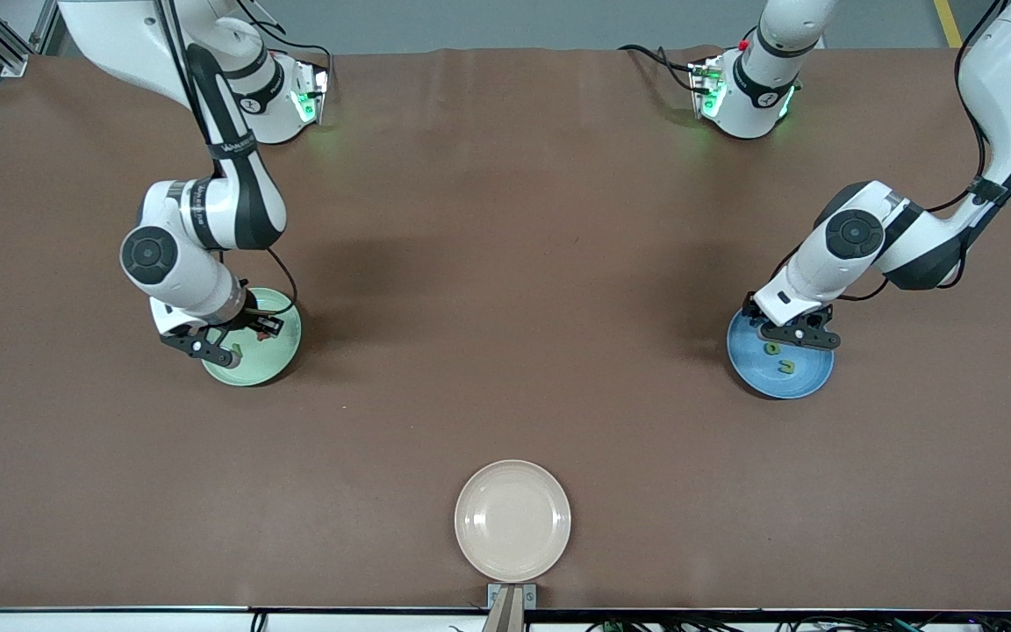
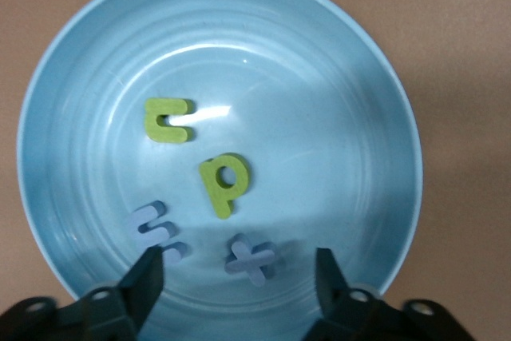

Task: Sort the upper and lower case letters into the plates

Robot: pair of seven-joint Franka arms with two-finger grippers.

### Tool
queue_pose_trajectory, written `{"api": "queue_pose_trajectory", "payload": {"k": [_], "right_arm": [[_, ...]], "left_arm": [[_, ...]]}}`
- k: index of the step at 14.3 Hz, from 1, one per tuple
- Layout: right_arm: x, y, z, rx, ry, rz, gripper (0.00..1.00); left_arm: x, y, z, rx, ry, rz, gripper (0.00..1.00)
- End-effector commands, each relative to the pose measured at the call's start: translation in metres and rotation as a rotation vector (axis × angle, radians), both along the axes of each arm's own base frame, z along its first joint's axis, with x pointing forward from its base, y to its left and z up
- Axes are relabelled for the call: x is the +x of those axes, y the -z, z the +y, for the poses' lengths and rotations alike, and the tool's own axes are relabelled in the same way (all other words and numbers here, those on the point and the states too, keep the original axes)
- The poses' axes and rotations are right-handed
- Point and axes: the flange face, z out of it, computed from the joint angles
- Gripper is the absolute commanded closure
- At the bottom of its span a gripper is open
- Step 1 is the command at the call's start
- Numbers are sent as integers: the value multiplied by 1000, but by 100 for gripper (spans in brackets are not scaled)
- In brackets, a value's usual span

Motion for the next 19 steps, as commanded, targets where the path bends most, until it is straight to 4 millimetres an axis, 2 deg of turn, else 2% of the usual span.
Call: {"api": "queue_pose_trajectory", "payload": {"k": [1,4,9,11,15,16,17,18,19], "right_arm": [[-5,16,1,-5,-16,-12,100],[-8,37,-1,-29,-16,15,100],[-8,49,-2,-24,8,14,99],[-7,53,7,-3,22,1,99],[-7,57,7,-1,30,3,98],[-7,57,6,-1,30,5,95],[-7,57,6,0,32,6,88],[-6,56,4,-1,34,9,62],[-5,56,3,0,34,8,29]], "left_arm": [[4,-8,3,12,-4,-26,0],[7,-15,1,13,-15,-32,0],[13,-20,8,5,-29,-33,0],[22,-39,-2,-34,-69,-24,1],[32,-81,-27,-136,-47,48,1],[35,-88,-22,-152,-53,64,1],[33,-94,-24,-162,-41,87,1],[32,-101,-25,-179,-37,101,2],[31,-106,-28,-201,-34,108,2]]}}
